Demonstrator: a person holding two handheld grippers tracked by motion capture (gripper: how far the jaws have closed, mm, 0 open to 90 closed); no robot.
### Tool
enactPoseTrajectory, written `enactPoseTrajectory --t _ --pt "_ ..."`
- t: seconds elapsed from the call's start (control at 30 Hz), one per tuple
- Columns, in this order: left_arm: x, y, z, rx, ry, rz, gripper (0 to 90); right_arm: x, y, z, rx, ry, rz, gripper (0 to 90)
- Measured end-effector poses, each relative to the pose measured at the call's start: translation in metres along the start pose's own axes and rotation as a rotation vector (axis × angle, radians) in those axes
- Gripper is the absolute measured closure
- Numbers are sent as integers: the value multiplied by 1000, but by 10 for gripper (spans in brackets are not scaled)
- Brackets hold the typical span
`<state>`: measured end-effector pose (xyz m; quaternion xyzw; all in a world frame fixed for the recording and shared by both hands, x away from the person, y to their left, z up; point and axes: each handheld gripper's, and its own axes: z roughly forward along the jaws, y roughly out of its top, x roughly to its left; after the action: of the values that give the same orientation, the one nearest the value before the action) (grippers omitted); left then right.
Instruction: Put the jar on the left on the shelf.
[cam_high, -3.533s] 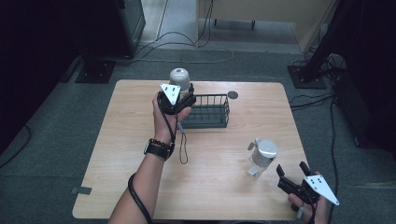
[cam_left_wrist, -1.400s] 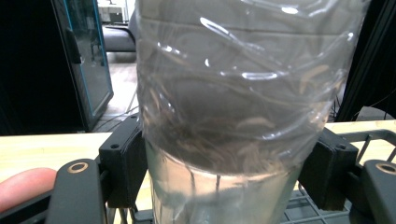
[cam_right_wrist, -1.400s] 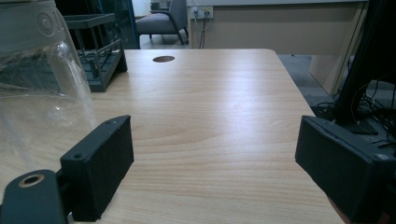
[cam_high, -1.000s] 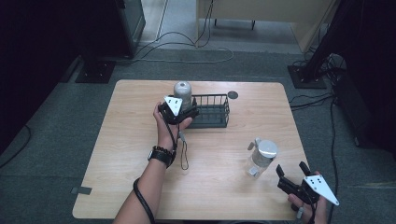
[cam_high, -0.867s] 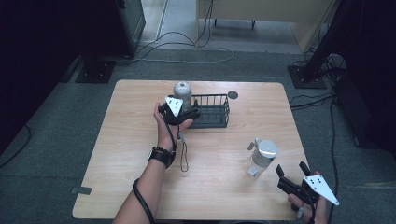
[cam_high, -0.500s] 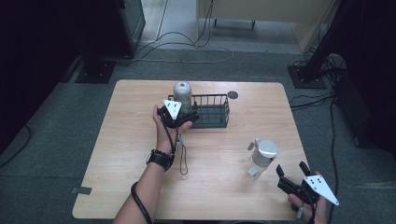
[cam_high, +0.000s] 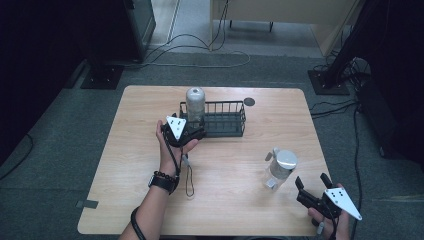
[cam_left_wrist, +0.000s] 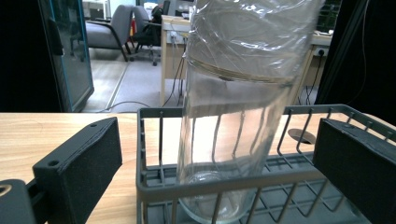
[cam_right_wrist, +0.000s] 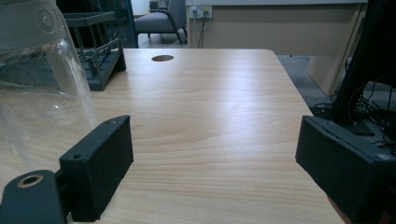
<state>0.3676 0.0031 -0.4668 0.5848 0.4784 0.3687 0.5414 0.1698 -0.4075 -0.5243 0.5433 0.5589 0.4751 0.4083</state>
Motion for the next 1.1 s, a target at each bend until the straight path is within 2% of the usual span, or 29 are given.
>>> enactPoseTrajectory --t 0.47,1.1 --pt "13 -4 -33 -15 -21 4 16 1 0 0 1 -2 -8 102" --pt "45 -23 -75 -14 6 -17 16 2 0 0 4 -8 -19 102"
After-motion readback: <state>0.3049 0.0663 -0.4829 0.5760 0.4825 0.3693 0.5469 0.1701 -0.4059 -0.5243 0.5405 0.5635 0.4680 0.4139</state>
